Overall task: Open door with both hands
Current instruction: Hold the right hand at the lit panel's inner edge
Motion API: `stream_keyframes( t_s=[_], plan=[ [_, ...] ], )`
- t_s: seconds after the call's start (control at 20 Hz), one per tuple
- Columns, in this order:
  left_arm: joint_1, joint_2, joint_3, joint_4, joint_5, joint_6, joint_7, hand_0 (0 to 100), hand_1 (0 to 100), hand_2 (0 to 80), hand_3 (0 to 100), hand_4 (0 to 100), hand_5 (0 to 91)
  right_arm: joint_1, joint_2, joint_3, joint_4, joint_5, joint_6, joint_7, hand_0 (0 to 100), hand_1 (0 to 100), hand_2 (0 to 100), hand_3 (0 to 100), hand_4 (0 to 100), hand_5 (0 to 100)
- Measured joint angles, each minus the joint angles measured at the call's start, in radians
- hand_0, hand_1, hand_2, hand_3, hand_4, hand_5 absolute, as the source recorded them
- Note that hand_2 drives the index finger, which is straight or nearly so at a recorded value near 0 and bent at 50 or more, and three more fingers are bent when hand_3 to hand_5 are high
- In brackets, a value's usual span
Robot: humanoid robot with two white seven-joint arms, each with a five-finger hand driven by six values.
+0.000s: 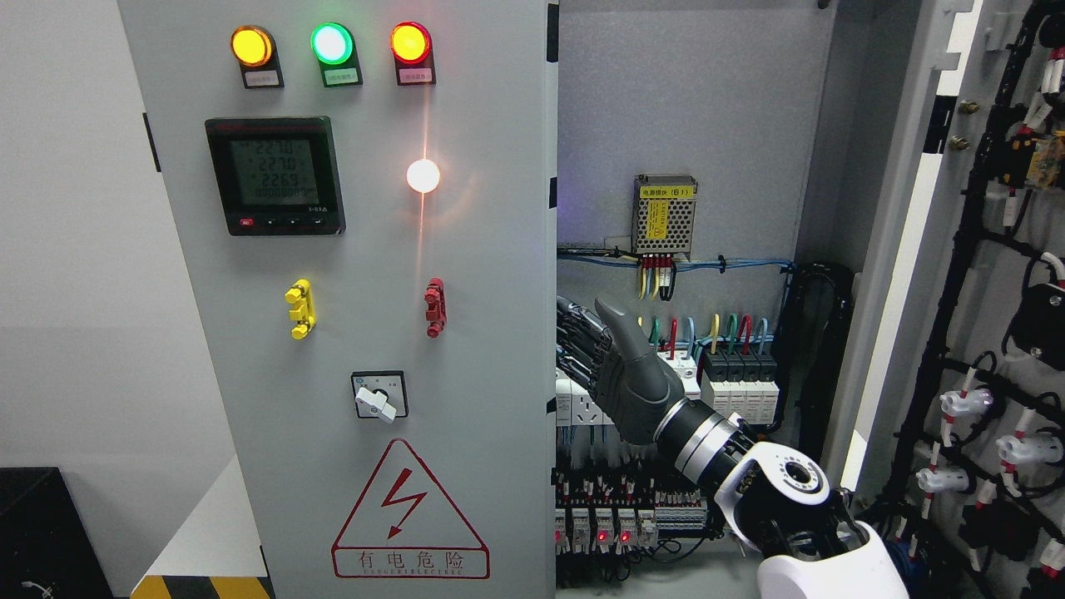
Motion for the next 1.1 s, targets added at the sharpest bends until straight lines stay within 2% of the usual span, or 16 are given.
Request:
stream_keyframes(
  t_s=[0.45, 0.7, 1.1],
  plan=[
    [0.0, 0.0, 0.0, 0.0, 0.0, 0.0, 0.0, 0, 0, 0.0, 0, 0, 0.0, -0.015, 0.0, -0.002, 0.027, -0.001, 0.0, 0.027, 19, 0, 0, 0, 0, 0],
    [0.0, 0.0, 0.0, 0.0, 0.0, 0.0, 0.0, 0, 0, 0.0, 0, 0, 0.0, -0.022, 0.0, -0.002, 0.04, -0.001, 0.0, 0.055, 19, 0, 0, 0, 0, 0],
    [0.0, 0.0, 0.0, 0.0, 0.0, 0.0, 0.0, 0, 0, 0.0, 0, 0, 0.0, -0.03, -0.001, -0.004, 0.054, -0.001, 0.0, 0.065, 19, 0, 0, 0, 0, 0]
  ],
)
